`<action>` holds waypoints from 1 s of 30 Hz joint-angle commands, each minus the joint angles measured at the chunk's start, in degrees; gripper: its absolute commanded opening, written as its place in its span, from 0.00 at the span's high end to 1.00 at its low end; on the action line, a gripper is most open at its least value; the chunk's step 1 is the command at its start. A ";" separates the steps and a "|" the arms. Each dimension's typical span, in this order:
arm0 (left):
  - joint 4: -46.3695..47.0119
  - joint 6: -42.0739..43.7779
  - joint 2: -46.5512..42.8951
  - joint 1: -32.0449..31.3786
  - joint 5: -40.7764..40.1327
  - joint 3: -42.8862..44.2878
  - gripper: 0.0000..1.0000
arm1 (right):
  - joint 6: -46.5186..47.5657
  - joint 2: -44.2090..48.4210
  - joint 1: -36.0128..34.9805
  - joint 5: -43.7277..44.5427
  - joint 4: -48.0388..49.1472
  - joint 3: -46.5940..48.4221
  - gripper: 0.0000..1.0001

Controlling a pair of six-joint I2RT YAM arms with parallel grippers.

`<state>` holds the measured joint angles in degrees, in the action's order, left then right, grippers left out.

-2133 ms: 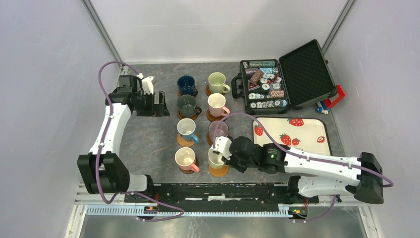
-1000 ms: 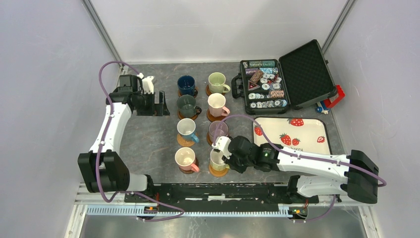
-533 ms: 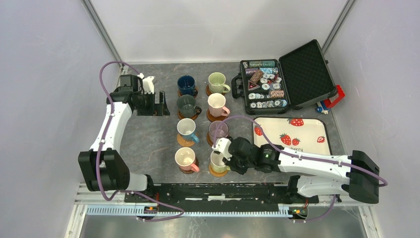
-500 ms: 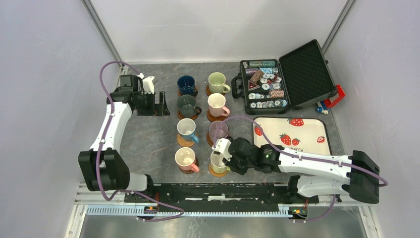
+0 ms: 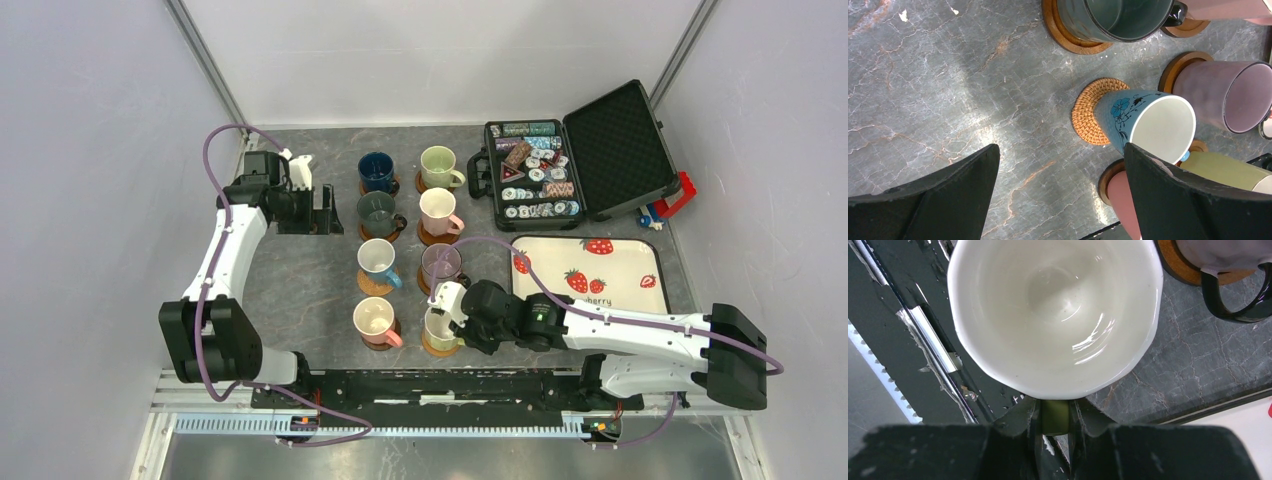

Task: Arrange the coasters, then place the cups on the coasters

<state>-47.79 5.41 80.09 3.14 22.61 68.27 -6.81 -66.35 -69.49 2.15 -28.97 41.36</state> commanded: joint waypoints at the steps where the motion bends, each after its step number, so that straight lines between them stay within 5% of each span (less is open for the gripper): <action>1: 1.66 -0.79 -0.56 -0.15 0.06 -0.46 0.00 | -0.43 1.31 -0.12 1.26 4.99 0.43 0.96; 13: 1.65 -0.54 -1.25 -0.15 -0.29 -1.03 0.00 | -0.59 1.29 -0.12 -0.43 4.95 -0.57 0.72; 30: 1.65 0.08 -1.47 -0.13 -0.46 -1.12 0.00 | 0.87 4.05 -0.12 -1.77 1.61 -1.29 0.52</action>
<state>-47.59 5.41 80.07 3.14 22.59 67.13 -6.70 -64.66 -69.49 1.28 -26.68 40.27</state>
